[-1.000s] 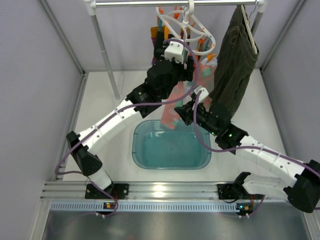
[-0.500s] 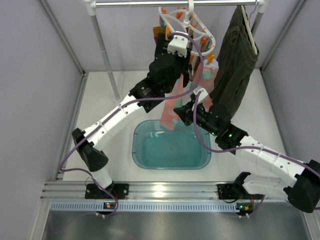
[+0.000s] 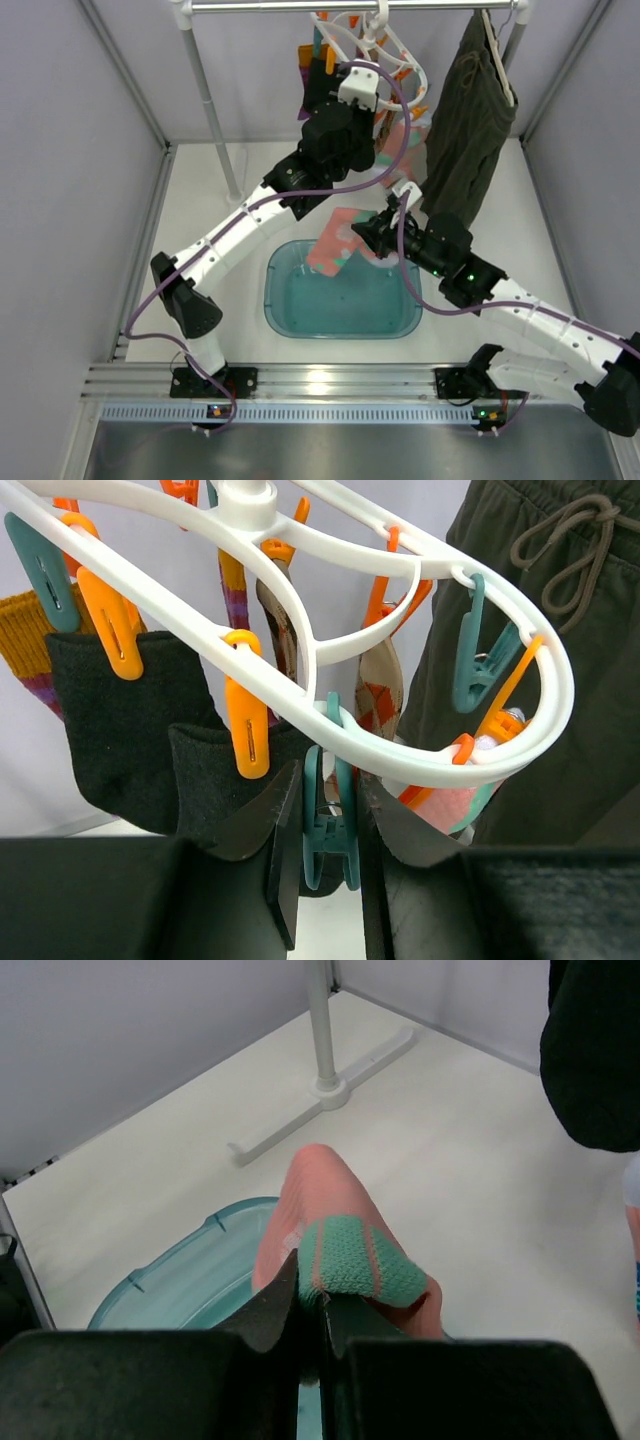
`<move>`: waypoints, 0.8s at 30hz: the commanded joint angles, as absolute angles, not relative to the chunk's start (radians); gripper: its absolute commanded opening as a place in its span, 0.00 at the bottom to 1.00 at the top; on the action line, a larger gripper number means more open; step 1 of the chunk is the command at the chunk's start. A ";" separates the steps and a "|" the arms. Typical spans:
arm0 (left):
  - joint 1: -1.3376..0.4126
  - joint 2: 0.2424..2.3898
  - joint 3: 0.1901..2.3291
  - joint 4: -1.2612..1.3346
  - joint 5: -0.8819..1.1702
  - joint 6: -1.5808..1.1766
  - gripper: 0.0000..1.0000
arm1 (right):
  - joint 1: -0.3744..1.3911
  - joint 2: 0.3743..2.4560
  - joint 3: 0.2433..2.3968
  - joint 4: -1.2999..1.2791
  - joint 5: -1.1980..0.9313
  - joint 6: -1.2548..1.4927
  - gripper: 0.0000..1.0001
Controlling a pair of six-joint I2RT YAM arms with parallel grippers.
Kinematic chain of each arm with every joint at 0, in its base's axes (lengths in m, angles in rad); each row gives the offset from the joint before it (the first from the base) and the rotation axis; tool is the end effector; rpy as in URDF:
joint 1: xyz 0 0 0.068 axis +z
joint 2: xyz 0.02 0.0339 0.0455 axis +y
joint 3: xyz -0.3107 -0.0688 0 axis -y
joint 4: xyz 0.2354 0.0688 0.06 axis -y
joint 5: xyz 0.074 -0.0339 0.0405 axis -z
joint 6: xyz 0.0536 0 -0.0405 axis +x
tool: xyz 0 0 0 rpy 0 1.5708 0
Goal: Remove the socks clipped to the hanger
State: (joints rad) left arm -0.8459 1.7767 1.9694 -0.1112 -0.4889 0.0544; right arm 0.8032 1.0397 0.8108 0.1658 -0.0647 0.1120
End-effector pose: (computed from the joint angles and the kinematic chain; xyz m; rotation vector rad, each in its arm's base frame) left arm 0.3000 -0.3007 0.5315 0.2781 1.4790 -0.2733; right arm 0.1591 0.1699 0.3784 -0.6197 1.5699 0.7487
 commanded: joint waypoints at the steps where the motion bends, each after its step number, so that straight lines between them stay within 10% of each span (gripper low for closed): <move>1: -0.845 1.766 1.984 -0.066 -0.497 0.054 0.04 | 0.825 0.944 0.776 0.147 -0.121 0.100 0.00; 6: -0.845 1.691 1.913 -0.066 -0.479 0.006 0.62 | 0.825 0.812 0.759 0.083 -0.221 0.144 0.00; 10: -0.845 1.620 1.849 -0.064 -0.473 -0.046 0.83 | 0.828 0.782 0.773 -0.046 -0.235 0.164 0.00; 21: -0.847 1.275 1.505 -0.071 -0.486 -0.210 0.99 | 0.853 0.962 0.655 0.043 -0.305 0.307 0.00; 24: -0.847 1.168 1.399 -0.086 -0.492 -0.248 0.99 | 0.857 1.014 0.646 0.078 -0.299 0.331 0.40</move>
